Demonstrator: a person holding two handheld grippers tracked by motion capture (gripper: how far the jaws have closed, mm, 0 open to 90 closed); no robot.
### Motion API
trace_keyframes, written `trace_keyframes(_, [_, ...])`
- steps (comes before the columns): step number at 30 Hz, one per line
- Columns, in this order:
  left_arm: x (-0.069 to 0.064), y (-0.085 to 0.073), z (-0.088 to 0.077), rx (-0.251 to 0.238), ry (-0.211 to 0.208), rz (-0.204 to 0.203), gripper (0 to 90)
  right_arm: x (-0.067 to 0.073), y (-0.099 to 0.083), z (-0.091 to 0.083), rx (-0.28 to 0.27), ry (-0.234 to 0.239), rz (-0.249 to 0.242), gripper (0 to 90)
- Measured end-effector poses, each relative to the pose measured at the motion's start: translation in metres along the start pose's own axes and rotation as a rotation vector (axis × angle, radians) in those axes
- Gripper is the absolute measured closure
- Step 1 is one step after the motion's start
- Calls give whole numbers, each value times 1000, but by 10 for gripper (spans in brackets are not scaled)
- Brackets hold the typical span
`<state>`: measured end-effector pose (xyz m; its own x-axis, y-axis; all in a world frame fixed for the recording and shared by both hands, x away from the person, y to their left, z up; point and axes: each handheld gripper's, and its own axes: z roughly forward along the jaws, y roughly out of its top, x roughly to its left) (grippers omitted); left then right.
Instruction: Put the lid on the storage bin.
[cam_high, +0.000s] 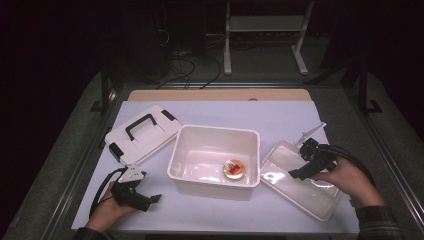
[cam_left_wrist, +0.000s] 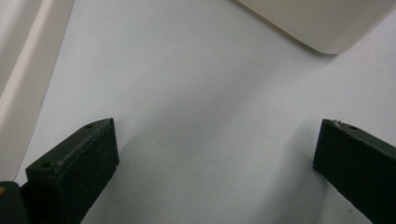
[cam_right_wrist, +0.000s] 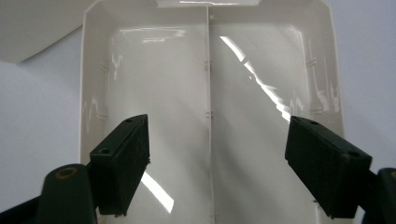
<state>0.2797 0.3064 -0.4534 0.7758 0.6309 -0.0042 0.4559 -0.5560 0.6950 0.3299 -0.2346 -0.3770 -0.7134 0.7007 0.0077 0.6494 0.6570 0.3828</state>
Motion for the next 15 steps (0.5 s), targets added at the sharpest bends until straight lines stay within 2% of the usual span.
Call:
trace_keyframes(7, [0, 0, 0, 1, 0, 0, 0, -3, -12, 8, -13, 1, 18, 274])
trace_keyframes(15, [0, 0, 0, 0, 0, 0, 0, -4, -25, 21, -25, 2, 33, 402])
